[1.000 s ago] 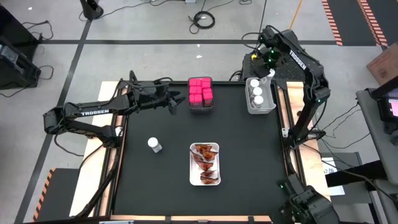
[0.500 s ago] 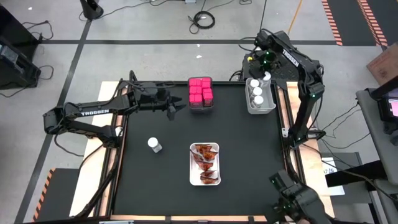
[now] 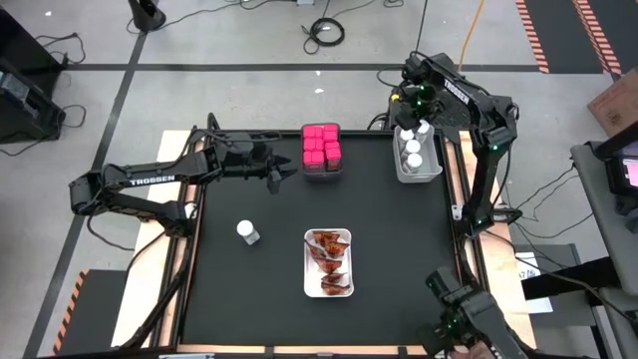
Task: Sort spices by type
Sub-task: Put the white seasoning bottle into the gray bin
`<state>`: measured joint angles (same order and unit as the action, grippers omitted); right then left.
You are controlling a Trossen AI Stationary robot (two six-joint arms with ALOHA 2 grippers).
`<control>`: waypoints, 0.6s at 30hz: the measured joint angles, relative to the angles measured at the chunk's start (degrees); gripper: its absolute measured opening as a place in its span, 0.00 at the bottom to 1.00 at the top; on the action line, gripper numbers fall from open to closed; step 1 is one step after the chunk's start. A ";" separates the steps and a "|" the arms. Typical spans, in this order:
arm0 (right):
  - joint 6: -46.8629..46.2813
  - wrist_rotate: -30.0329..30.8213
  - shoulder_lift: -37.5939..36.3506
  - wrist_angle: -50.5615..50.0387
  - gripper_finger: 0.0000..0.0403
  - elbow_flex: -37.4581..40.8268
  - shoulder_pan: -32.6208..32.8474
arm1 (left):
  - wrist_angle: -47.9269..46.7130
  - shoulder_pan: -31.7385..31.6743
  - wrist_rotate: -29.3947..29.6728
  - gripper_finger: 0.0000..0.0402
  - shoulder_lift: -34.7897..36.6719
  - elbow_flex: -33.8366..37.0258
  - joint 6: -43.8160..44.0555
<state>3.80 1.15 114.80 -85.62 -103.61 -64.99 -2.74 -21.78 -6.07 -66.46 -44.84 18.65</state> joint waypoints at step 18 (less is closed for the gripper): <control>7.06 1.54 -1.79 -1.64 0.49 0.00 -1.14 | -0.92 0.00 0.25 0.57 0.00 0.00 -2.58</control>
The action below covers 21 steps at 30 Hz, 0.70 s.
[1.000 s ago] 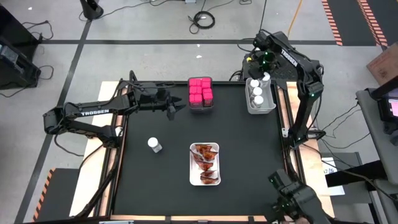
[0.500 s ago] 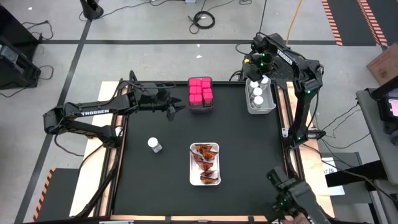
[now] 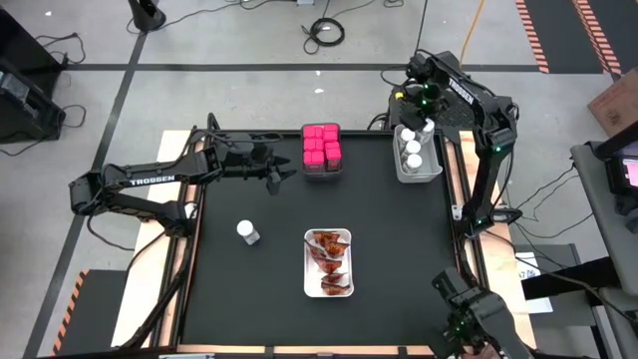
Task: Sort spices by type
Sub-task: Put the white seasoning bottle into the gray bin
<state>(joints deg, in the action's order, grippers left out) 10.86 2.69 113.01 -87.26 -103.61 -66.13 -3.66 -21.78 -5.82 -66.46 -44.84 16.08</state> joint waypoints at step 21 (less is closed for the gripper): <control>1.91 -3.17 -4.29 11.34 0.49 12.79 -1.06 | -0.33 0.00 1.78 0.57 0.00 0.00 -0.35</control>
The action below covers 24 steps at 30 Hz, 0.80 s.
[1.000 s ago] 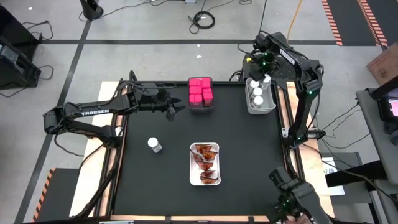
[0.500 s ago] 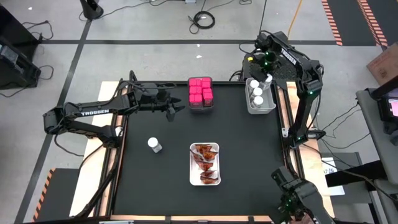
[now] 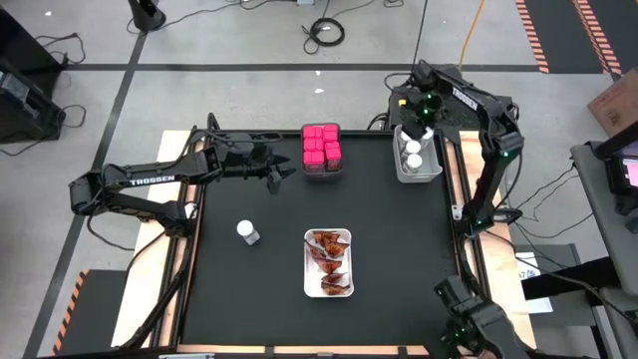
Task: Sort spices by type
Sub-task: Put the white seasoning bottle into the gray bin
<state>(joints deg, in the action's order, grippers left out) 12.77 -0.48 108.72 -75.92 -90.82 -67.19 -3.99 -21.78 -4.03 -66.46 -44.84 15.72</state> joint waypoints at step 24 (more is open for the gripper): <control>-2.77 0.14 -1.95 6.78 0.67 4.80 0.52 | -0.02 -1.84 -0.44 0.57 0.00 0.00 0.40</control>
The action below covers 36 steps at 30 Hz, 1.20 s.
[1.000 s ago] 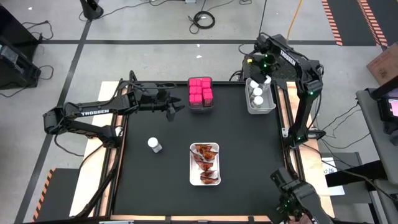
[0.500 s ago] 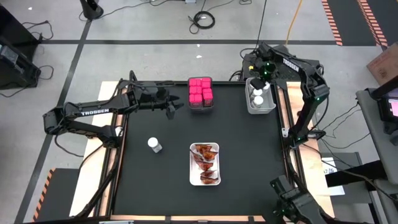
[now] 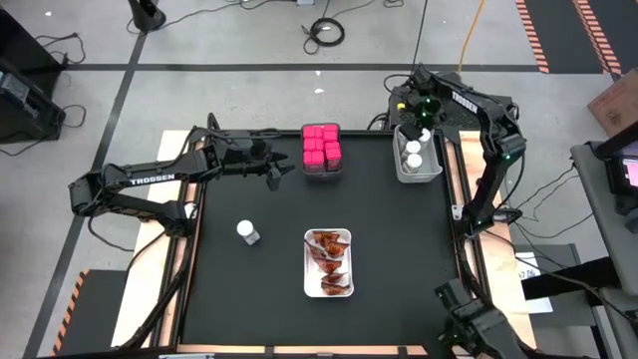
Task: Sort spices by type
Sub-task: Put the white seasoning bottle into the gray bin
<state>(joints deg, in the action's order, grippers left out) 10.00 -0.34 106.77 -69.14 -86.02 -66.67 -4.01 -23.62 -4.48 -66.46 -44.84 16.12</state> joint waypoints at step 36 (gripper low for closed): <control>3.06 -16.57 -4.82 1.11 0.72 -26.75 39.63 | -37.97 9.83 -8.26 0.57 15.54 -0.02 6.65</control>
<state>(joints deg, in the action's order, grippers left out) 13.06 -16.91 101.95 -68.03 -112.77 -27.04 -41.98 -13.79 -12.74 -50.92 -44.86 22.77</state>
